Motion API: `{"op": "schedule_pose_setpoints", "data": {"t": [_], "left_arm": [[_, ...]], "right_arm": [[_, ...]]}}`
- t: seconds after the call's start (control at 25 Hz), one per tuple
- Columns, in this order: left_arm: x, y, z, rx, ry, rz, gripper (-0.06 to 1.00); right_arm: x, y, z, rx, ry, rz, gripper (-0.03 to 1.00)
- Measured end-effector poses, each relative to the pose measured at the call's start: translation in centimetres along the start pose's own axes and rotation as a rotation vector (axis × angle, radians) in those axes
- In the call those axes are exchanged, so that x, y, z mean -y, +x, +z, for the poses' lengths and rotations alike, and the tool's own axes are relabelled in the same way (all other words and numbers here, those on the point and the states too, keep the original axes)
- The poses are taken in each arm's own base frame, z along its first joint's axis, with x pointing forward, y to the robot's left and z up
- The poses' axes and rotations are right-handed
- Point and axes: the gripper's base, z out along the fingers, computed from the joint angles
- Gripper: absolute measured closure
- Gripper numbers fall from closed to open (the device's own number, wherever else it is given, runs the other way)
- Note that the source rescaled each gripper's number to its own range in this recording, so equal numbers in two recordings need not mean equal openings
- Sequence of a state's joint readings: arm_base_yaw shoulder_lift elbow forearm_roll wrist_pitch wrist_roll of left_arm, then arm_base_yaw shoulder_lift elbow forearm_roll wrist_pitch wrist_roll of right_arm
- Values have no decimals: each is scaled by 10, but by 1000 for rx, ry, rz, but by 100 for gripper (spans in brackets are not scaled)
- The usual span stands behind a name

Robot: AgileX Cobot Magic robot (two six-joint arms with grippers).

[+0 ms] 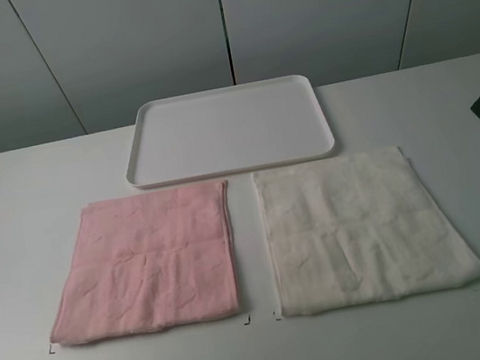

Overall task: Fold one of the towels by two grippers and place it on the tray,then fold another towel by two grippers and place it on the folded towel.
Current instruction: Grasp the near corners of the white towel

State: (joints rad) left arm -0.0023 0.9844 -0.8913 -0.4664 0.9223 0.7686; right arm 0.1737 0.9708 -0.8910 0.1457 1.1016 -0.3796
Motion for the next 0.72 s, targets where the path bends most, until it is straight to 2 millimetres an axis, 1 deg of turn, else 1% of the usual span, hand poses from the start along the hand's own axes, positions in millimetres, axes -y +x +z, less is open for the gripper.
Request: {"op": "schedule_pose_setpoints", "data": {"t": [0.12,0.24,0.36,0.44,0.6,0.72], "left_arm": [[-6,-3,30,-57,77,28,-5],[1,-7,61,-111,152,90,-5],[18,-11,92,-155,211,175,-5],[34,-14,113,-196,264,243,-5],[68,-26,147,-246,345,374,-5],[93,-35,168,-288,385,479,-5]], "right_arm": [[1,-4,12,-45,-33,-47,-3],[2,-5,22,-110,-70,-138,-3],[4,-6,32,-154,-101,-252,-3],[5,-7,39,-174,-118,-308,-3],[10,-8,50,-227,-125,-359,-3],[13,-7,55,-273,-112,-374,-3]]}}
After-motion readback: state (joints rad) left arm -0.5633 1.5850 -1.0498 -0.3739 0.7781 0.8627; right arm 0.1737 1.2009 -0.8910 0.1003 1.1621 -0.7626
